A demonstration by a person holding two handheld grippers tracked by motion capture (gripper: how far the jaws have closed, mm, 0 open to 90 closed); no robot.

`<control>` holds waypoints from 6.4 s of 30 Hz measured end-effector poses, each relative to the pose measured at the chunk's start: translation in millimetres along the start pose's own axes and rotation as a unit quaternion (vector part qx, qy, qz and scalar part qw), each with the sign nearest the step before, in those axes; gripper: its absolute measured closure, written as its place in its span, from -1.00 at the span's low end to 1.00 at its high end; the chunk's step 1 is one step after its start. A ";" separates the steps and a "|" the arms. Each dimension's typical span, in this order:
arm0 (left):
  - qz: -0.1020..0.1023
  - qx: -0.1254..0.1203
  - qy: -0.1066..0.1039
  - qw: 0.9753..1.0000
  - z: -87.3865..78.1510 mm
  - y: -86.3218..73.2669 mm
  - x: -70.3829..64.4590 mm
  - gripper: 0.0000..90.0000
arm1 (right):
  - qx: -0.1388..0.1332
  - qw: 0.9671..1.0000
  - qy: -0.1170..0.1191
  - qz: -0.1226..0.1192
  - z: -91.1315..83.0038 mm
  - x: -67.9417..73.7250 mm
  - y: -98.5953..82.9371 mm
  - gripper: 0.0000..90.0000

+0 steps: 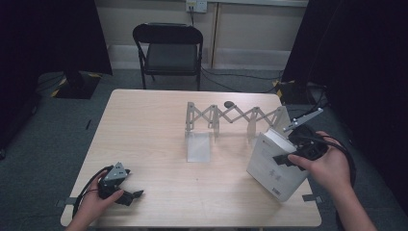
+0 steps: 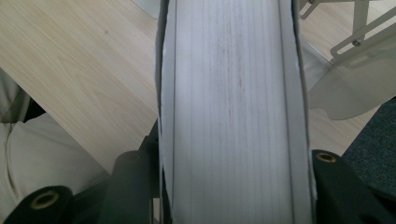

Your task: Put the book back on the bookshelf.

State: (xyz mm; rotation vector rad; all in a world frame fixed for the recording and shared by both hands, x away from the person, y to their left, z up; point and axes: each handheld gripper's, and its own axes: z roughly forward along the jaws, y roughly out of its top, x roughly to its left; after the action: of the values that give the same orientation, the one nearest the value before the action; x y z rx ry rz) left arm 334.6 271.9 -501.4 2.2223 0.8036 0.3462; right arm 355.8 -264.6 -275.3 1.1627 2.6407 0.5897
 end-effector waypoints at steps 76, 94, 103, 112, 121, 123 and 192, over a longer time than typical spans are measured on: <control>0.001 0.003 -0.002 1.000 -0.5 0.2 0.2 -0.92 | 0.001 0.989 -0.056 0.138 8.2 -46.8 21.5 0.19; 0.001 0.003 -0.003 1.000 -0.5 0.2 0.3 -0.92 | -0.005 0.986 -0.066 0.151 17.1 -53.5 39.6 0.19; 0.001 0.003 -0.002 1.000 -0.5 0.2 0.2 -0.92 | -0.006 0.984 -0.070 0.166 20.2 -59.1 43.8 0.19; 0.001 0.003 -0.003 1.000 -0.5 0.2 0.3 -0.92 | -0.004 0.981 -0.075 0.179 23.5 -64.4 47.1 0.19; 0.002 0.003 -0.001 1.000 -0.6 0.3 0.4 -0.92 | 0.004 0.979 -0.084 0.188 27.9 -71.1 50.8 0.19; 0.002 0.003 -0.001 1.000 -0.6 0.3 0.4 -0.92 | 0.003 0.977 -0.084 0.195 29.0 -73.3 50.7 0.19; 0.002 0.003 -0.001 1.000 -0.6 0.3 0.4 -0.92 | -0.001 0.959 -0.130 0.251 55.7 -90.4 67.4 0.19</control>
State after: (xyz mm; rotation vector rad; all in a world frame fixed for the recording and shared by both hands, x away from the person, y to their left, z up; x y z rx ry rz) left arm 334.8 272.3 -500.8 2.2296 0.8009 0.3435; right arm 479.6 -274.8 -294.7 1.7905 2.1246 0.4729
